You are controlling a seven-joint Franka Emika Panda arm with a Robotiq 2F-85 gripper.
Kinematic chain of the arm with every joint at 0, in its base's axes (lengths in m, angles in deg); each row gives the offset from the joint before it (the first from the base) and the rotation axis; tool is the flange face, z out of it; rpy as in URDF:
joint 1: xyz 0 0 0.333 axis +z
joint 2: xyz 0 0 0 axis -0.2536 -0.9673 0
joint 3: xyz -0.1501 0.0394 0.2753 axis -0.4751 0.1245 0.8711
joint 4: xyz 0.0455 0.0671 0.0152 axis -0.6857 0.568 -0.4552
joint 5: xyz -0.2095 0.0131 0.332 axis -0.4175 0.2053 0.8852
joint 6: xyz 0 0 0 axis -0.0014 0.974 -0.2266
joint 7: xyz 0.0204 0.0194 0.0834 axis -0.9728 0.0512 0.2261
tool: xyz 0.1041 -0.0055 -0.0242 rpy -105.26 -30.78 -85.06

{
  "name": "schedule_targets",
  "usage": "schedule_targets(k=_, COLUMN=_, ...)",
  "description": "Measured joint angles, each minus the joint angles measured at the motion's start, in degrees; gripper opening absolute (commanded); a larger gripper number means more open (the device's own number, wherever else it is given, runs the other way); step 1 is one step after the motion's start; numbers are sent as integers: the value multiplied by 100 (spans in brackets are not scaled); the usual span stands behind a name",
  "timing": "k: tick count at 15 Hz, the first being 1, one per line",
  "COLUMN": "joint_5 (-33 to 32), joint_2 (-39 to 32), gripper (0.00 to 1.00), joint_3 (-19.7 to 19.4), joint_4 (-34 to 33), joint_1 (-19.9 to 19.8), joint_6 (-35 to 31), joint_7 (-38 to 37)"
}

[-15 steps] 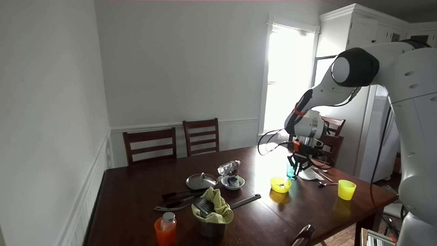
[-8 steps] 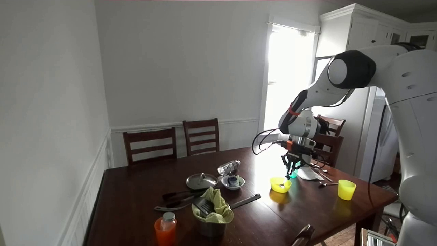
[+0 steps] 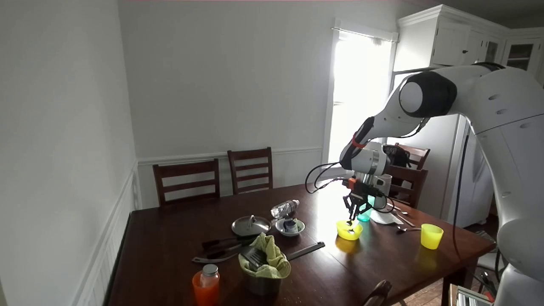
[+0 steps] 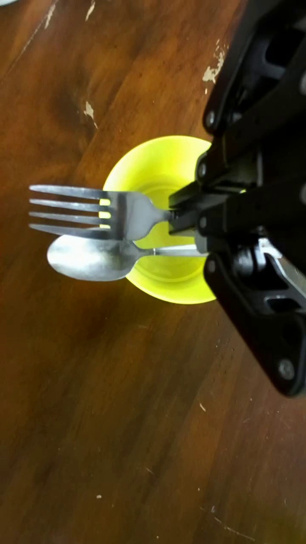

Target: Pick up the spoon and fork next to the yellow bowl and put them in the yellow bowl starting with the spoon and end with the fork

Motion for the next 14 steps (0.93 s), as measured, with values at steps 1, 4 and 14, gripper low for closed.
schedule_targets(k=1, joint_5=43, joint_2=-44, gripper=2, joint_3=16, joint_4=-56, joint_1=0, joint_6=0, joint_7=-3)
schedule_targets(k=4, joint_5=143, joint_2=-164, gripper=2, joint_3=54, joint_4=-194, joint_1=-2, joint_6=0, joint_7=-9)
schedule_targets(k=14, joint_5=262, joint_2=-514, gripper=2, joint_3=133, joint_4=-477, joint_1=-5, joint_6=0, joint_7=-41)
